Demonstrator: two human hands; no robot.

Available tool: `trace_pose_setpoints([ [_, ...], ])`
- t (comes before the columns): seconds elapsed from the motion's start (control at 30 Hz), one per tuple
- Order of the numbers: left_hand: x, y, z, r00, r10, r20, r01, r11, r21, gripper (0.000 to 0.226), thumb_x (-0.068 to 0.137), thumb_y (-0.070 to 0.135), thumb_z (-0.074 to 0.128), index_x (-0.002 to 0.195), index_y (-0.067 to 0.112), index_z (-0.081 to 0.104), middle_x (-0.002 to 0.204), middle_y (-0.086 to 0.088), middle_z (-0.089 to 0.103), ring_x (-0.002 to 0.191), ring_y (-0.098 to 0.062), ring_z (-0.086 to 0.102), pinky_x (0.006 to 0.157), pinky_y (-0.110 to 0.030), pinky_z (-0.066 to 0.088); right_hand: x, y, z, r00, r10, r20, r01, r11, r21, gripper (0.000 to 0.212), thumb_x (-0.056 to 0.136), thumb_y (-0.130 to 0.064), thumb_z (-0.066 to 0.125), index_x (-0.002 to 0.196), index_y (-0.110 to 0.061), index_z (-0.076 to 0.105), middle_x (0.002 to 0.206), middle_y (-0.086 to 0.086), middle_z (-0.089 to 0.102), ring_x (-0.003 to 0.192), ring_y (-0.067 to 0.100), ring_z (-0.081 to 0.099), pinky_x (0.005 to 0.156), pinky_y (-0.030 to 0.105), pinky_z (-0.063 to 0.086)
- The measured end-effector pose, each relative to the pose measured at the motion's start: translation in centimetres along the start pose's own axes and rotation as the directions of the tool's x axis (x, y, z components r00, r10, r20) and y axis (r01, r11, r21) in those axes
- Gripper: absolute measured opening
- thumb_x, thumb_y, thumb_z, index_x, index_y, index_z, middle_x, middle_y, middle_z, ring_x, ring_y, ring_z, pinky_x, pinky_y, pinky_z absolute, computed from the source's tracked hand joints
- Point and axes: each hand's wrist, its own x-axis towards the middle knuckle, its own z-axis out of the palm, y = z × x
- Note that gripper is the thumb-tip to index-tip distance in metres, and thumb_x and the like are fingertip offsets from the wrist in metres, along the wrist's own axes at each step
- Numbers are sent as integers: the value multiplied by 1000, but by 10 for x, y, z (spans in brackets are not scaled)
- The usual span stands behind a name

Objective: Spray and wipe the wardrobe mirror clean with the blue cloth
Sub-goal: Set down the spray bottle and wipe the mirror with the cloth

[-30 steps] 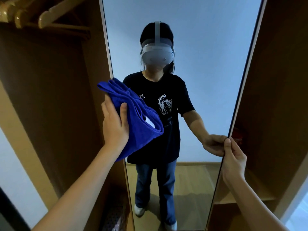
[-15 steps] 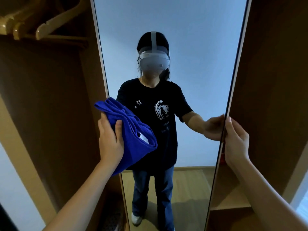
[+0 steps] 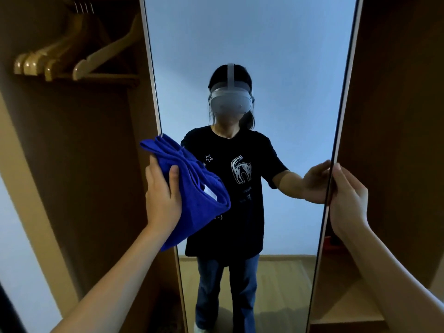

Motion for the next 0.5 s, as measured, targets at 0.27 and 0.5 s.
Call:
trace_pose_setpoints([
  [0.27, 0, 2, 0, 1000, -16, 4, 16, 1000, 3, 48, 101, 41, 33, 145, 21, 28, 120, 1, 48, 96, 8, 52, 77, 0, 37, 12, -13, 22, 993, -83, -86, 83, 997, -5, 24, 101, -18, 52, 86, -6, 67, 74, -1, 59, 64, -7, 61, 74, 13, 47],
  [0.5, 78, 42, -3, 996, 45, -72, -41, 998, 50, 56, 101, 49, 30, 149, 21, 24, 129, 0, 48, 107, -9, 54, 90, -26, 40, 10, -17, 21, 994, -58, -88, 61, 997, 41, 31, 99, -19, 56, 70, -21, 66, 65, -7, 60, 66, -3, 59, 73, 14, 46],
])
